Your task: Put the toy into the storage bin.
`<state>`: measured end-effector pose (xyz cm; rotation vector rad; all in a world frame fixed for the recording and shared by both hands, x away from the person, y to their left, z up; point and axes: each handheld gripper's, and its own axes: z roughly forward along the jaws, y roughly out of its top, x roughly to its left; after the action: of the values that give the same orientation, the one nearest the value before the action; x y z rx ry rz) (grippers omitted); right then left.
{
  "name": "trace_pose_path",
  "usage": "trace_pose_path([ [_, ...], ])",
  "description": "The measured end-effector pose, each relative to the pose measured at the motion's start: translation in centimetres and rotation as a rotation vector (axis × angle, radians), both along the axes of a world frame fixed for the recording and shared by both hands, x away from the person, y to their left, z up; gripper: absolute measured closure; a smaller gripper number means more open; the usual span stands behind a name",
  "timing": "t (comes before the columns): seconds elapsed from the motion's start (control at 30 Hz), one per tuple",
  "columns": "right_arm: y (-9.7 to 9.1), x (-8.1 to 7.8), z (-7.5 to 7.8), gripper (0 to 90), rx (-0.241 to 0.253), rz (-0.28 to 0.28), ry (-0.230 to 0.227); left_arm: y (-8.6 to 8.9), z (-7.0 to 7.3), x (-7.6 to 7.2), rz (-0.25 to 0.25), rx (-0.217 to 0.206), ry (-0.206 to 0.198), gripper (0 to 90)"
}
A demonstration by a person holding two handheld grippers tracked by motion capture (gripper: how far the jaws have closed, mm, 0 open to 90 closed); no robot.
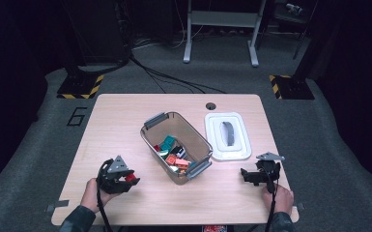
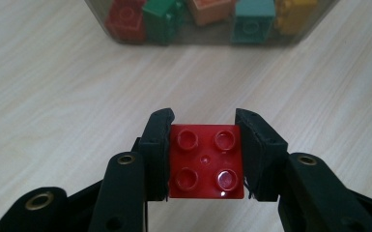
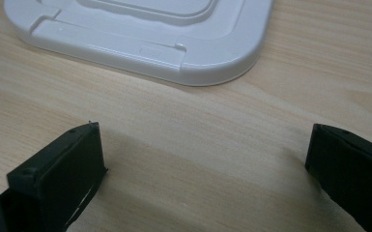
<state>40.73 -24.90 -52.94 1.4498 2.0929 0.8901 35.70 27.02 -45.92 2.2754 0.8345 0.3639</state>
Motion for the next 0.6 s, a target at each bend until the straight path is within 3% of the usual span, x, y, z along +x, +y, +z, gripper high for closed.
trace_pose_path([
  [0.6, 0.0, 0.0, 0.0, 0.0, -0.002, -0.001, -0.001, -1.5, 6.3, 2.7, 0.044, -0.035, -0.124, 59.0],
])
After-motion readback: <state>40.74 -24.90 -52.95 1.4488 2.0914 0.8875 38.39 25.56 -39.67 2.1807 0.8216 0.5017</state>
